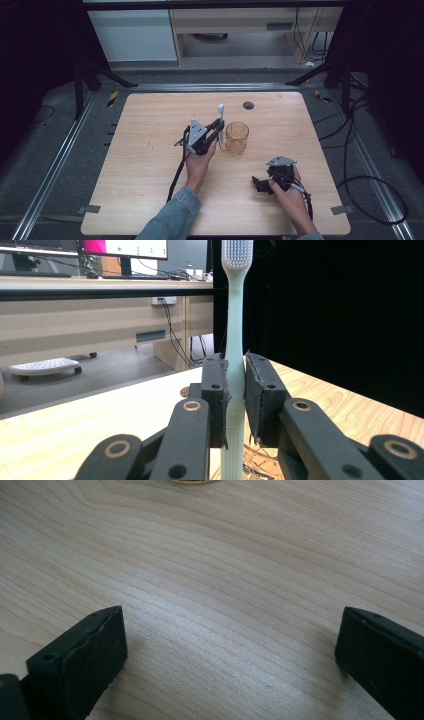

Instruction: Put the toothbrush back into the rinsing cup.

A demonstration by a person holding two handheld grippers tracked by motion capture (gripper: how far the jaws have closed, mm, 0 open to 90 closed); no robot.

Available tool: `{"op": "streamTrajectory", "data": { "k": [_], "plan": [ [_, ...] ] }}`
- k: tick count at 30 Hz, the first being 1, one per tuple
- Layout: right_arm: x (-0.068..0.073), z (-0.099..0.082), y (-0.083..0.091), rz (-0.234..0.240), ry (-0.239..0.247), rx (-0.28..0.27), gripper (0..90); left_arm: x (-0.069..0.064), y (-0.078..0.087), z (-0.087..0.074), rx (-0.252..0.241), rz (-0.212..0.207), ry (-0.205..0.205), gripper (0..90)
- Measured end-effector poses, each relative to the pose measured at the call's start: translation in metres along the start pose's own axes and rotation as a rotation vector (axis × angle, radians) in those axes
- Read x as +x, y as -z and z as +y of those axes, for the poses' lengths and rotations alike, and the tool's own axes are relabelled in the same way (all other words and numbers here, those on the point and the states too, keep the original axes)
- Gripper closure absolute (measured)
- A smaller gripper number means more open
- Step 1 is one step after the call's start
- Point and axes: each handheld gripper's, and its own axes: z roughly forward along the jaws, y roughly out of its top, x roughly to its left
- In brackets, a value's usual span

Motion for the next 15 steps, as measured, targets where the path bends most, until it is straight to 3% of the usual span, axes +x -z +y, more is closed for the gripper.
{"op": "streamTrajectory", "data": {
  "k": [15],
  "plan": [
    [0.0002, -0.0001, -0.0002, 0.002, -0.003, -0.001, 0.6, -0.0011, 0.0036, -0.0099, 0.019, -0.002, -0.004, 78.8]
  ]
}}
